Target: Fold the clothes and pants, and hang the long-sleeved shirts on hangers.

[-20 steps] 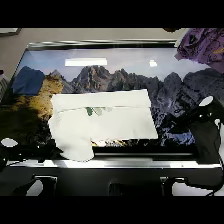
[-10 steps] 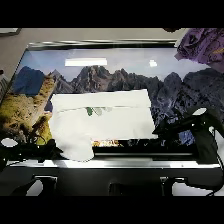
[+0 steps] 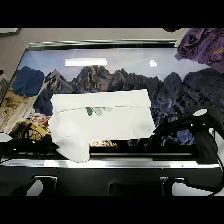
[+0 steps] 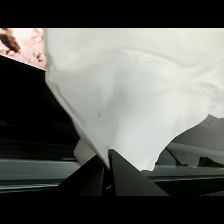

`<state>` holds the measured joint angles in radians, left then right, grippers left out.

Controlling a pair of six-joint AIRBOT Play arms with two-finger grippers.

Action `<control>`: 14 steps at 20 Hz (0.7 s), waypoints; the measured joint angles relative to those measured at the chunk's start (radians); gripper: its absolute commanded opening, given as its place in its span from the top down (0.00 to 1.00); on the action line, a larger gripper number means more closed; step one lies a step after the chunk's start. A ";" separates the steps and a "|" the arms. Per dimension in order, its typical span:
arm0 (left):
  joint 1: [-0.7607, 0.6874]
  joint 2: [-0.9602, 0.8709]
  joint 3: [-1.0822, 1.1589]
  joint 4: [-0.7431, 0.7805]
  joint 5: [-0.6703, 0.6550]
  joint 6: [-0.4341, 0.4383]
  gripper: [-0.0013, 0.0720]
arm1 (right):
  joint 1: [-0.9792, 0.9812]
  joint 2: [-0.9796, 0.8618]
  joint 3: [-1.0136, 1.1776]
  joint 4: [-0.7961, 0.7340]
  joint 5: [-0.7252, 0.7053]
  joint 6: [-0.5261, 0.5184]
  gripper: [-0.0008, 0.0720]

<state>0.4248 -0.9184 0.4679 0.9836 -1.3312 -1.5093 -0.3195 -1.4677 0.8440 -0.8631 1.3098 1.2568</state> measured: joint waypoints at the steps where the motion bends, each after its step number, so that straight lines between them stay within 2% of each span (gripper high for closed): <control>1: 0.000 0.016 0.031 0.029 -0.031 -0.023 0.96 | 0.000 0.018 0.000 -0.006 0.011 0.014 0.94; 5: 0.000 0.137 0.116 0.150 -0.173 -0.108 0.96 | 0.000 0.123 0.000 -0.077 0.081 0.107 0.94; 9: -0.001 0.262 0.142 0.198 -0.295 -0.145 0.96 | 0.000 0.254 -0.001 -0.155 0.156 0.198 0.94; 14: -0.002 0.290 0.151 0.170 -0.302 -0.143 0.96 | 0.000 0.348 0.001 -0.165 0.158 0.237 0.94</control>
<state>0.4229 -0.6281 0.6186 1.1538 -1.6329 -1.6520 -0.3195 -1.1194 0.8452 -1.0283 1.4677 1.4940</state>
